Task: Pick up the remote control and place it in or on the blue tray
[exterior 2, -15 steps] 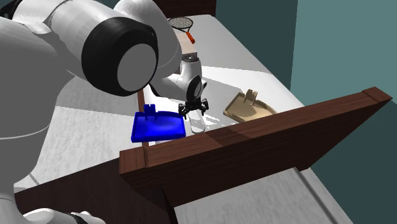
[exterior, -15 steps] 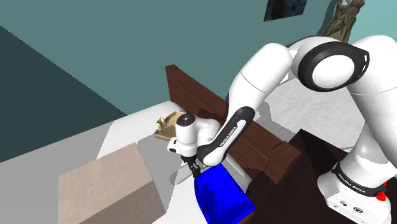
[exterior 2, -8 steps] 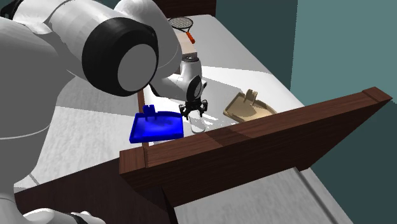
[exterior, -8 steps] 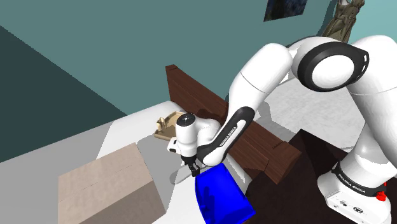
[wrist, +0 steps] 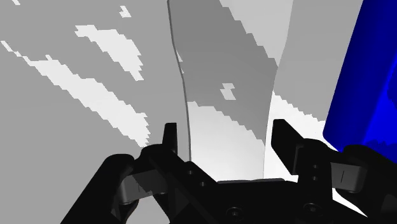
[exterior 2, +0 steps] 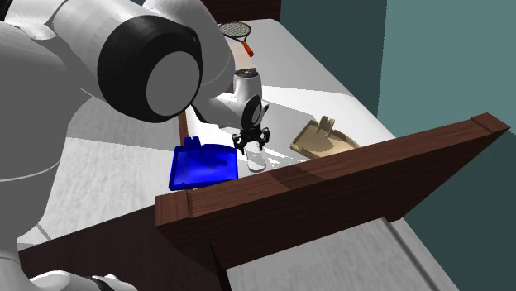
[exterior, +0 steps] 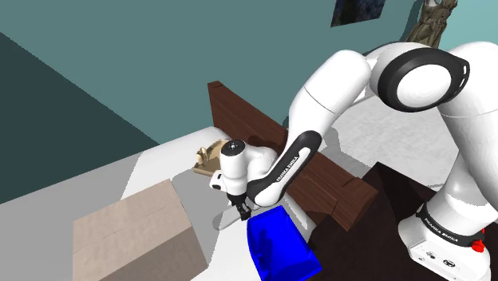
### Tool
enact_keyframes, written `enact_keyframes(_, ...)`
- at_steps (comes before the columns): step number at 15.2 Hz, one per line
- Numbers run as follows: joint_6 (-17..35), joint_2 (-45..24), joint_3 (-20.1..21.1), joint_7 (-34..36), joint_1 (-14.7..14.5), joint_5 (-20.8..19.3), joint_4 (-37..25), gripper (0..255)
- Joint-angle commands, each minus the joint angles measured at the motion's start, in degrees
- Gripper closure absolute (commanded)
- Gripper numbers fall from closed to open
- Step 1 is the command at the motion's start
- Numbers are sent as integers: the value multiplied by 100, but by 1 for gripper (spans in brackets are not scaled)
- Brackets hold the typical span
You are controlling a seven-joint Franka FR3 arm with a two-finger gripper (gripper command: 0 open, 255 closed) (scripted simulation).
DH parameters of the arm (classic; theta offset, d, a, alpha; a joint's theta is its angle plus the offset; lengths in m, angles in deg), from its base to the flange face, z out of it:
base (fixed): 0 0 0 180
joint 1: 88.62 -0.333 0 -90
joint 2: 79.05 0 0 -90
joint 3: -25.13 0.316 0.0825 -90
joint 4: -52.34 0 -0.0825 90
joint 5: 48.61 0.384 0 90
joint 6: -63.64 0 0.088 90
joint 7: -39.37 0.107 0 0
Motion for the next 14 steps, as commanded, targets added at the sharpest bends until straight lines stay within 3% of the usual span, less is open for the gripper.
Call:
enact_keyframes(1, -77, 127, 37, -24, 30, 30, 51, 255)
enact_keyframes(14, -688, 967, 294, -208, 222, 289, 279, 255)
